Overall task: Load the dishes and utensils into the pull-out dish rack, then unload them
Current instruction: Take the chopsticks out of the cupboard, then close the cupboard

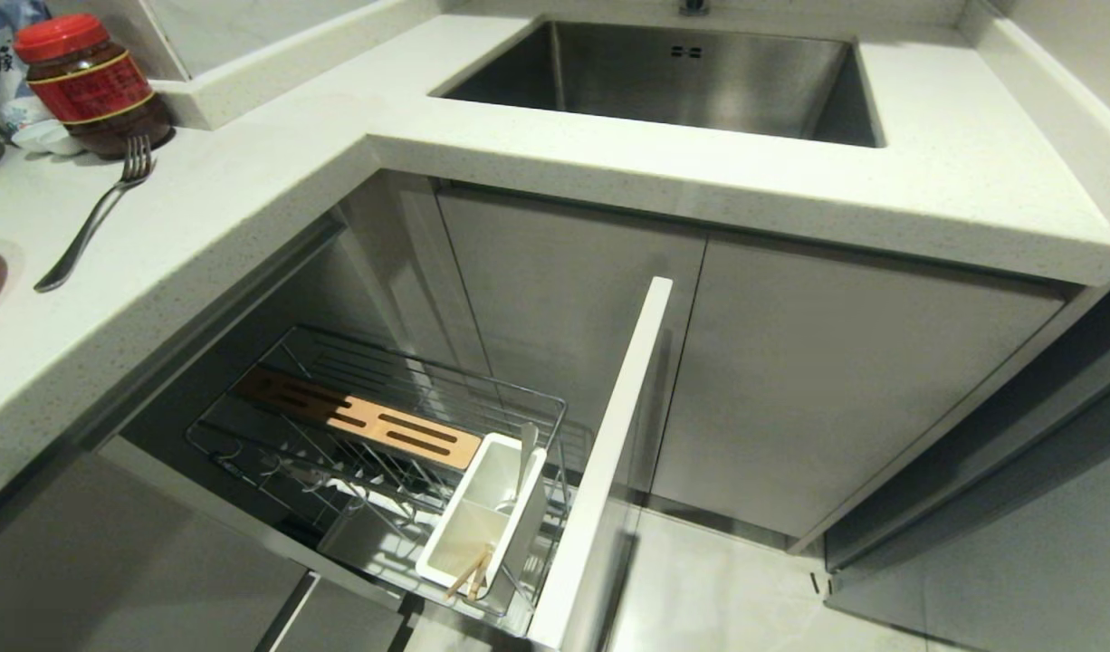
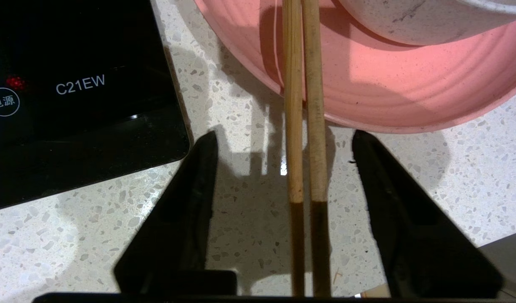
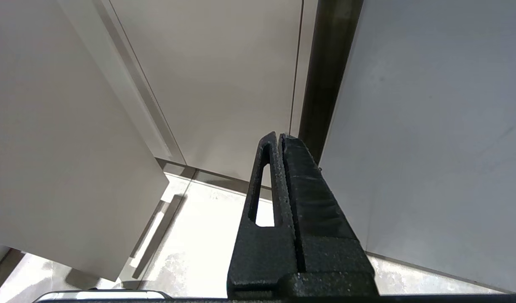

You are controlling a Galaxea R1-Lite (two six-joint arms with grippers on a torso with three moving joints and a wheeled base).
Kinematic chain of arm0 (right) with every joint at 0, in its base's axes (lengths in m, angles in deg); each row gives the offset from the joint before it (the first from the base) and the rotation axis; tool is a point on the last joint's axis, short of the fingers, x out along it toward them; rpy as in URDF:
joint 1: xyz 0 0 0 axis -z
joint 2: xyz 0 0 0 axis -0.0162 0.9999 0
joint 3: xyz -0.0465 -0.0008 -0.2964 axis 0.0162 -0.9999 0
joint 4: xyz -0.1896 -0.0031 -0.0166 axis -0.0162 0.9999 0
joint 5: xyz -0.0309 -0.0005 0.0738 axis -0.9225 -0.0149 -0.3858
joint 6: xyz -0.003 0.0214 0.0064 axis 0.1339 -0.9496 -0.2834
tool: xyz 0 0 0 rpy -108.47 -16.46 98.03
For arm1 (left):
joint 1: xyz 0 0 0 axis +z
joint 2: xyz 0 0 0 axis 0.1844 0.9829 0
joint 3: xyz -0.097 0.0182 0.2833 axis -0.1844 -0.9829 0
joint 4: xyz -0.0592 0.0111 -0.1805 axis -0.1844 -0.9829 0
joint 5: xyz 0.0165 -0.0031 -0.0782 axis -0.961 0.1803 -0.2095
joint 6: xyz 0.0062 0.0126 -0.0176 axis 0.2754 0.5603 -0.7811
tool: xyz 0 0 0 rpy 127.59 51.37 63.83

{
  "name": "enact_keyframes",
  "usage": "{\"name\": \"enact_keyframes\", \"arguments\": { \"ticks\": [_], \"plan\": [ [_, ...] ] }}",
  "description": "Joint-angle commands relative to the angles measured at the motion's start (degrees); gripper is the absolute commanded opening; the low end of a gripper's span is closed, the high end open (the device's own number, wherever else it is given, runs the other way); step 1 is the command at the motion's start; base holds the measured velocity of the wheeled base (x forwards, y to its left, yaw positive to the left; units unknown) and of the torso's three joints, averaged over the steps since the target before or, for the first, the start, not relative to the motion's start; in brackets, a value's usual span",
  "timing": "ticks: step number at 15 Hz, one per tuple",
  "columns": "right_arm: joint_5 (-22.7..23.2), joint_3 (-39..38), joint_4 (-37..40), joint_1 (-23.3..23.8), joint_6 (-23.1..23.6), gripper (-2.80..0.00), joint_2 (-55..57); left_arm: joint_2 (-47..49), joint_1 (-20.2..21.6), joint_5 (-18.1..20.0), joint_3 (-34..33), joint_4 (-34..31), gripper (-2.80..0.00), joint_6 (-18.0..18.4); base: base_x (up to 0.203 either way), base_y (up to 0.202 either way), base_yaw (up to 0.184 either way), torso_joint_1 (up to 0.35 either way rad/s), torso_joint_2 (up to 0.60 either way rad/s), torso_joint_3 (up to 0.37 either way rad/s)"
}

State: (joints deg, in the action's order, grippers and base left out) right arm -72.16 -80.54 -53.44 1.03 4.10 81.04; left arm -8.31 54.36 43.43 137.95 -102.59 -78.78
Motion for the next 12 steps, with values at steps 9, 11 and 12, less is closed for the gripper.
{"name": "enact_keyframes", "arguments": {
  "ticks": [9,11,12],
  "plan": [
    [0.0,-1.5,-0.1,0.0,0.0,-2.8,0.0,-14.3,-10.5,-7.0,0.6,13.6,-2.8,-2.0,0.0,0.0,0.0,0.0,0.0,0.0],
    [0.0,-1.5,-0.1,0.0,0.0,-2.8,0.0,-15.8,-19.2,-11.3,4.5,16.5,-2.8,-0.8,0.0,0.0,0.0,0.0,0.0,0.0],
    [0.0,-1.5,-0.1,0.0,0.0,-2.8,0.0,-16.1,-23.7,-12.5,8.7,17.2,-2.8,0.3,0.0,0.0,0.0,0.0,0.0,0.0]
  ]
}}
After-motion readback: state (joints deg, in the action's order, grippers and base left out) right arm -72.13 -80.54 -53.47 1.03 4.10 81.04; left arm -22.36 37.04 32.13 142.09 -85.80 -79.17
